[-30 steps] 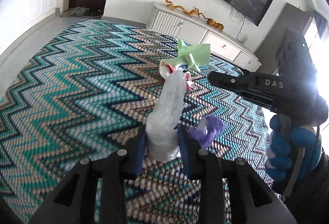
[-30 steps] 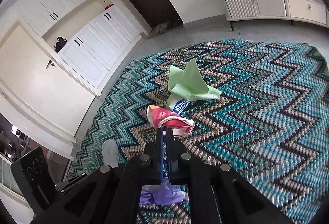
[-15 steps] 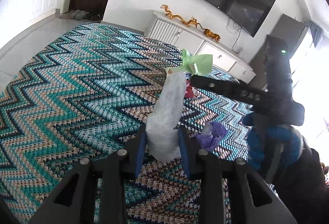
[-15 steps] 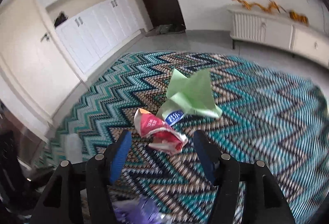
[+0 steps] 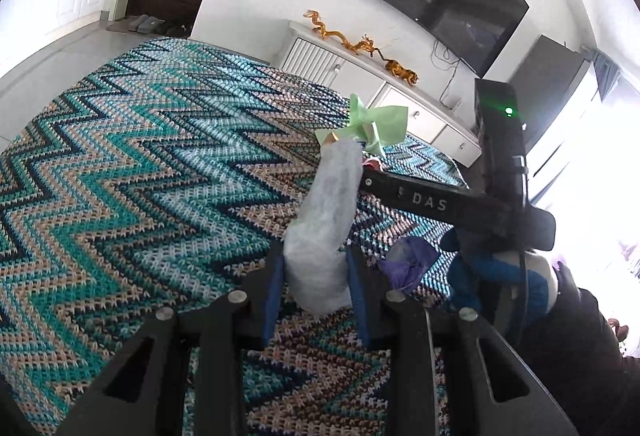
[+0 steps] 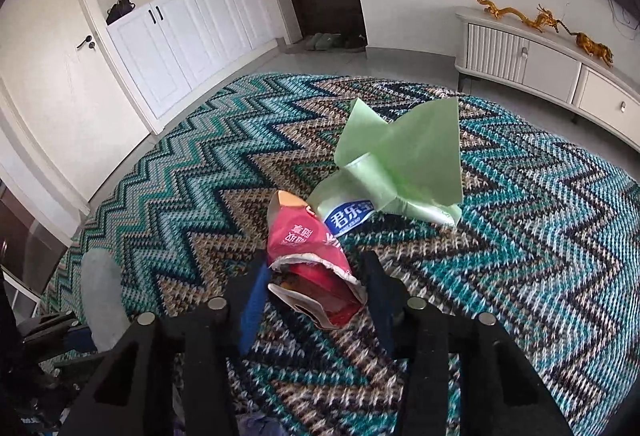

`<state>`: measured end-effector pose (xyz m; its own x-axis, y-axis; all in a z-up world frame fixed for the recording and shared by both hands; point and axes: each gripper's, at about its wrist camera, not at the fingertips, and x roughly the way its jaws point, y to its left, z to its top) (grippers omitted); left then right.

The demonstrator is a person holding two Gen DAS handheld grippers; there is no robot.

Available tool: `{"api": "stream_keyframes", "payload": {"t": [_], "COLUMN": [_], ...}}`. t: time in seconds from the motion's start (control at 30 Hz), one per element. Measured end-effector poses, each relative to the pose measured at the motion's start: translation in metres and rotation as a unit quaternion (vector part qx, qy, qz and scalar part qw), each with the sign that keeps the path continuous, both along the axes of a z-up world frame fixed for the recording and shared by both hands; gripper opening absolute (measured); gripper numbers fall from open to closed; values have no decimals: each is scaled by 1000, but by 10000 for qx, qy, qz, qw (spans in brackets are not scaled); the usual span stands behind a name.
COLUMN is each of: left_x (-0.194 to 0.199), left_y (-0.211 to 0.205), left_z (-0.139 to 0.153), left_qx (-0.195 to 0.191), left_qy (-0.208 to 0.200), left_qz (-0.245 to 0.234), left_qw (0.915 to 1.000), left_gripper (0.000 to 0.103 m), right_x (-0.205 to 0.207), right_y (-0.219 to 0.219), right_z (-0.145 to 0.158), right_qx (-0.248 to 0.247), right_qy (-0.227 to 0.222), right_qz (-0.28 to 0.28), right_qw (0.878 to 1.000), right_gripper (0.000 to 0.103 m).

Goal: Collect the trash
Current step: 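Grasp the red chip bag with the right tool, then carry the red chip bag and white plastic bag over the white bin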

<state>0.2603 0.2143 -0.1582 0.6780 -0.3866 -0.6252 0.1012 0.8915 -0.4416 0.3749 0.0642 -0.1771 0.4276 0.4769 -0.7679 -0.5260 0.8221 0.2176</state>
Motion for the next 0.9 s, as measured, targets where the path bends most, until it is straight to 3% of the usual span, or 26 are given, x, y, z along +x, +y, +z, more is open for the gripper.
{"api": "stream_keyframes", "payload": {"t": [0.17,0.4,0.7,0.9], "left_x": [0,-19,-73,-112], "left_y": [-4,-4,-21,-54], "left_z": [3,22,71,111], "left_qx": [81,150,299,407], "left_qy": [-22,-156,-532,-914], "left_qz": [51,131,66,-238], "left_qw": [10000,9997,9981,9947], "left_gripper": [29,29,29,29], "right_x": [-17,-61,-163,-232], "right_y": [-4,-23,-71,-119], "right_z": [17,68,137,168], "right_qx": [138,619,1178,1355], "right_qy": [-72,-326,-686,-1023], "right_qz": [59,25,-230,-649], "right_qw": [9999,9975,9904,9833], "right_gripper": [41,40,40,40]}}
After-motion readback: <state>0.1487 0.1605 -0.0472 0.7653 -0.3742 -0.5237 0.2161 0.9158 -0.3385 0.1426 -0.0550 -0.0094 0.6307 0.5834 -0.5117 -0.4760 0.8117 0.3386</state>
